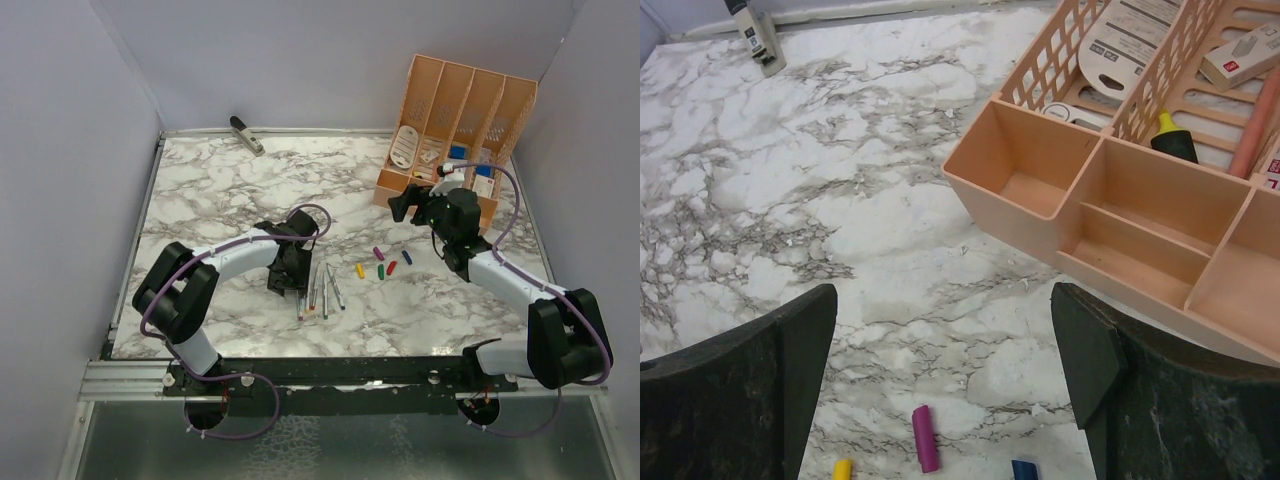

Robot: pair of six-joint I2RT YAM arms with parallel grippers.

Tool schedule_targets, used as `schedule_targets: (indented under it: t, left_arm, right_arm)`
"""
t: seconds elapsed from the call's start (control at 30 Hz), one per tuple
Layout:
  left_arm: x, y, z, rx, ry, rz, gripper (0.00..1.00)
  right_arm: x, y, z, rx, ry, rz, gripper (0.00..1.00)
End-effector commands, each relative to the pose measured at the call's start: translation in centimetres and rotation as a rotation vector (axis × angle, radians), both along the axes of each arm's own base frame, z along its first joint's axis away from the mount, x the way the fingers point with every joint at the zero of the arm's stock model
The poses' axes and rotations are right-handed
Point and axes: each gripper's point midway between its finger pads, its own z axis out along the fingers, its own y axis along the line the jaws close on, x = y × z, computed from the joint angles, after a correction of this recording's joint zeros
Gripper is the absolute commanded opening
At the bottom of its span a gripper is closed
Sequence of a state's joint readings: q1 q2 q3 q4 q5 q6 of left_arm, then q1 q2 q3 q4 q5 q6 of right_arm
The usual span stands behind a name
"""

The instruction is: Insert the pens into the pen caps

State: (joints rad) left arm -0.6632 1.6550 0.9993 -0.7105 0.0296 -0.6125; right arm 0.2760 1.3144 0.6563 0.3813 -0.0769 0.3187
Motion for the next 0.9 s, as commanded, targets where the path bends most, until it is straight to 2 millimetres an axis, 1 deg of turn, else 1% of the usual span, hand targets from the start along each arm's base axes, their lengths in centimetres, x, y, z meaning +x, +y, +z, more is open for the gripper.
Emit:
schedule_targets:
  t: [0.0,0.13,0.33,0.37,0.47,0.57,0.63,0.8,0.87]
  left_arm:
    - [-0.2,0.7,-0.6,0.038,-0.003,0.007,0.52]
    - [-0.6,0.9,-1.0,0.046,0.015,0.003,0.5]
    - [-1.1,1.3,-1.5,0.065,0.041,-0.024,0.43]
    - [-1.4,1.6,-2.0,0.084,0.063,-0.029,0.43]
    - [-1.9,2.1,-2.6,0.113,0.09,-0.044,0.4]
    - [-2.2,2.6,-3.1,0.135,0.101,-0.05,0.33]
    - [-2.5,2.8,-3.4,0.145,0.12,-0.057,0.3]
    - [-3.6,2.9,-4.2,0.154,0.201,-0.106,0.31]
    - [-3.6,2.8,-4.2,0.156,0.214,-0.124,0.32]
  right_arm:
    - [0.1,0.4,0.2,-0.002,0.001,0.017,0.87]
    - [0.2,0.4,0.1,-0.003,0.003,0.019,0.88]
    - [0.2,0.4,0.1,-0.004,0.005,0.015,0.88]
    - [0.2,0.4,0.1,-0.005,0.007,0.014,0.88]
    - [0.3,0.3,0.0,-0.007,0.008,0.009,0.88]
    - [0.3,0.2,-0.1,-0.009,0.012,0.006,0.88]
    - [0.4,0.3,-0.2,-0.008,0.015,0.006,0.88]
    - [0.5,0.2,-0.2,-0.01,0.019,0.002,0.88]
    - [0.5,0.1,-0.2,-0.013,0.02,-0.002,0.88]
